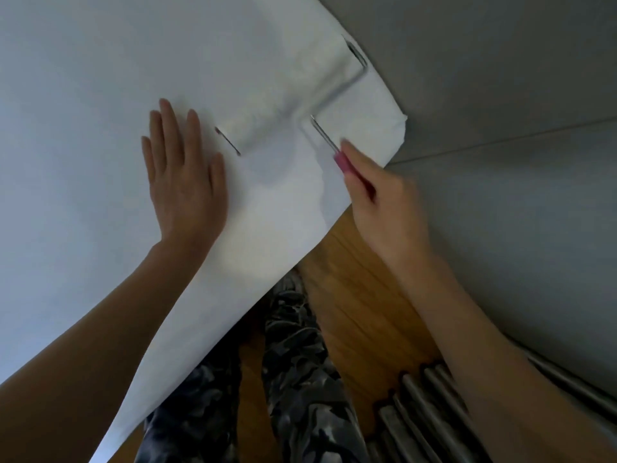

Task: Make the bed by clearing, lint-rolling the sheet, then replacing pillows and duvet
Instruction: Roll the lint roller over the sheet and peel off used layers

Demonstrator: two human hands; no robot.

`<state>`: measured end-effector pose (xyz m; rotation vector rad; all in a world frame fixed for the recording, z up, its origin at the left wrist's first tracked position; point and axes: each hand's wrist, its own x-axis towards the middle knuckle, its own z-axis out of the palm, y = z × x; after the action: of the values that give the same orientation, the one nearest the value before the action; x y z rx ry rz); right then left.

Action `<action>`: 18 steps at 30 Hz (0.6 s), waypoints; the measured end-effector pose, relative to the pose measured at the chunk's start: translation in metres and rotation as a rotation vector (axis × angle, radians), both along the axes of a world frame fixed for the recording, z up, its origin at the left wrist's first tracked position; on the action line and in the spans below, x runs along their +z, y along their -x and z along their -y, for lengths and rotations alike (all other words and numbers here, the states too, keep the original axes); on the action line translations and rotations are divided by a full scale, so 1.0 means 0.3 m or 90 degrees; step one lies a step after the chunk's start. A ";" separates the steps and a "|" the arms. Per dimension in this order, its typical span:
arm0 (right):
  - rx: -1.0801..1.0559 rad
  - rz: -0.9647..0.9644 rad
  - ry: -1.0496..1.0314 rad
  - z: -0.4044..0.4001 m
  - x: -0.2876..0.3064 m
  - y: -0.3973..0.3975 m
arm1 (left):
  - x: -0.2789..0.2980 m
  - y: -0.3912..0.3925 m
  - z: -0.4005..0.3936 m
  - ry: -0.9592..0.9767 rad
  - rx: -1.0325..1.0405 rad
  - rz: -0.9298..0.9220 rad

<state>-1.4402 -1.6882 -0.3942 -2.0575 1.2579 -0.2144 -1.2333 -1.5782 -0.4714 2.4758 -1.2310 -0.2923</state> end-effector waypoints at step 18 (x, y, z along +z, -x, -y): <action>0.069 -0.198 0.039 -0.106 0.018 0.432 | -0.033 -0.003 0.015 -0.048 -0.027 0.044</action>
<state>-1.5699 -1.6564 -0.3888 -2.2672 1.3290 0.1229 -1.2325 -1.5826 -0.4813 2.5452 -1.3253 -0.2699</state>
